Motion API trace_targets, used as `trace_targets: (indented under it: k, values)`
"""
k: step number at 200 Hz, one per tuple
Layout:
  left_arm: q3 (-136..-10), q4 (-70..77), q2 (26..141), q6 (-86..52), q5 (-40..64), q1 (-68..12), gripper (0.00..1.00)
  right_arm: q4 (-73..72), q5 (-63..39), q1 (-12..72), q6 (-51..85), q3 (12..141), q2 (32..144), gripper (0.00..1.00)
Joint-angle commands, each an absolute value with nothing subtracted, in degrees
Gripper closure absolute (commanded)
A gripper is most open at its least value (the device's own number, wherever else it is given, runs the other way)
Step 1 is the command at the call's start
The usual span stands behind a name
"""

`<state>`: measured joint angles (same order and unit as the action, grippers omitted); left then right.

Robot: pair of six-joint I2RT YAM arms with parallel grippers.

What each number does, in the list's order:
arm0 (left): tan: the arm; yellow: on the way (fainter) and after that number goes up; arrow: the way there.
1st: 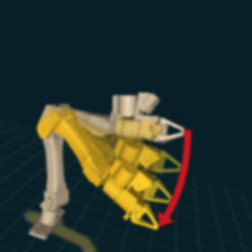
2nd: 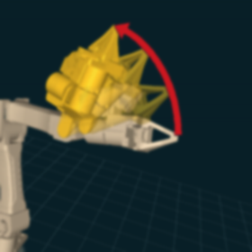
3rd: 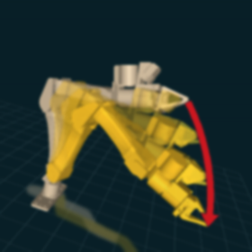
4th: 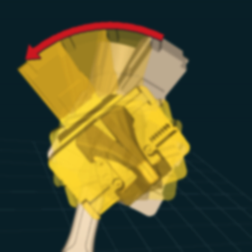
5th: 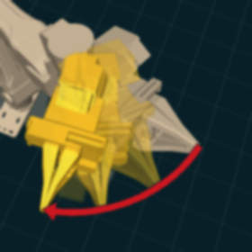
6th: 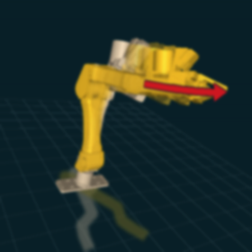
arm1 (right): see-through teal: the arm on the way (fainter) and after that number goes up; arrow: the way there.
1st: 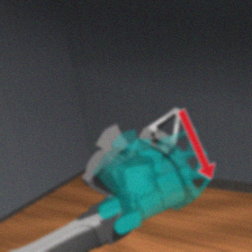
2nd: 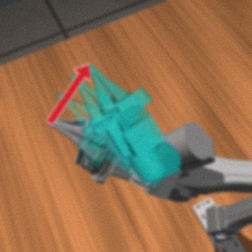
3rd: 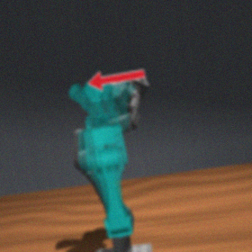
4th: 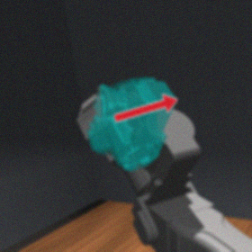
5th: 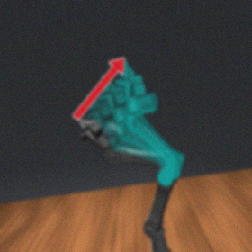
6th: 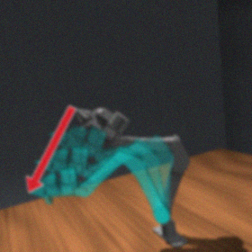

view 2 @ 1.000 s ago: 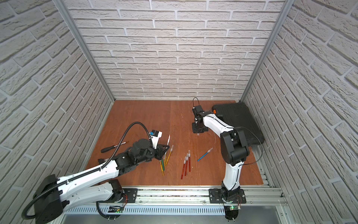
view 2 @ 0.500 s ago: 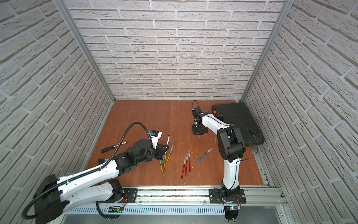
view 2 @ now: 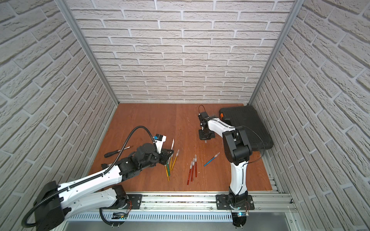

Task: Remove protective caps from carving knives
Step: Place the protective sleeve at the center of the board.

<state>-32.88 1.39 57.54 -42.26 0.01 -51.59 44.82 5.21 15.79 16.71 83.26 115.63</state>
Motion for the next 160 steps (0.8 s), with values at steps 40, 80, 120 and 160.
trace_targets:
  k: [40, 80, 120, 160]
  values:
    - [-32.2, 2.3, 56.2, -42.3, -0.4, -51.0, 1.0, 44.1, 5.8, 15.2, 17.4, 83.8, 115.6, 0.76]
    - [-32.0, 2.4, 56.0, -42.4, -0.2, -50.9, 1.0, 43.8, 5.9, 15.2, 17.5, 83.2, 114.9, 0.71]
    - [-31.9, 2.5, 56.0, -42.5, 0.0, -50.8, 1.0, 43.7, 6.0, 15.2, 17.4, 83.0, 115.6, 0.7]
    - [-31.3, 2.7, 55.8, -42.8, -0.1, -50.8, 1.0, 43.2, 6.3, 15.1, 17.7, 82.9, 116.4, 0.69]
